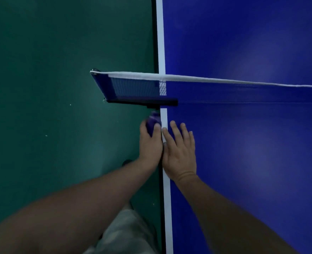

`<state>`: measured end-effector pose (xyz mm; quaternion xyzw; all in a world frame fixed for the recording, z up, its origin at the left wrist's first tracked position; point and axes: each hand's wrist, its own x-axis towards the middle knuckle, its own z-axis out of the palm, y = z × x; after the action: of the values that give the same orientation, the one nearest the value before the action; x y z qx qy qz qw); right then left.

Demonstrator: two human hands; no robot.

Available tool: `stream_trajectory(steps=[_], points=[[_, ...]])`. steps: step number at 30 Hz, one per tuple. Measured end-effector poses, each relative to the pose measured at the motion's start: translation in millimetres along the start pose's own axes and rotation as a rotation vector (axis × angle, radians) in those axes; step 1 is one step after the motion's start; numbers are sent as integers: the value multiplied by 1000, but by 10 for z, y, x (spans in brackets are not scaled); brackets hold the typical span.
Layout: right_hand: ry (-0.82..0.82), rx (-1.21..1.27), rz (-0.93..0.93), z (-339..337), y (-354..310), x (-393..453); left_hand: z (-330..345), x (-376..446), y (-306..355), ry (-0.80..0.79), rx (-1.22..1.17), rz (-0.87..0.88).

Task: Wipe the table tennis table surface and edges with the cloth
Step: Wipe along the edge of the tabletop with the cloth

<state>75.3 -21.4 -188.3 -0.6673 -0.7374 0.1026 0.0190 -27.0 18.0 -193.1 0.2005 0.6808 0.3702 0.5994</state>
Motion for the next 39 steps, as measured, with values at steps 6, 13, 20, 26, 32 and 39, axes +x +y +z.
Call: stream_trajectory(steps=[6, 13, 20, 26, 32, 39], points=[[-10, 10, 16, -7, -20, -9, -20, 129, 82, -19, 131, 74], [-25, -12, 45, -13, -50, -13, -255, -281, -209, -176, 145, -45], [-134, -4, 171, -122, -289, -85, -789, -196, -140, -414, 363, 30], [-127, 333, 647, -176, -1089, -502, -1390, -9, 133, -634, 628, 67], [-153, 354, 868, -342, -1834, -1211, -1765, -129, 219, -770, 835, 79], [-186, 384, 1168, -554, -2259, -2380, -1871, -868, 86, -1124, 1187, 311]])
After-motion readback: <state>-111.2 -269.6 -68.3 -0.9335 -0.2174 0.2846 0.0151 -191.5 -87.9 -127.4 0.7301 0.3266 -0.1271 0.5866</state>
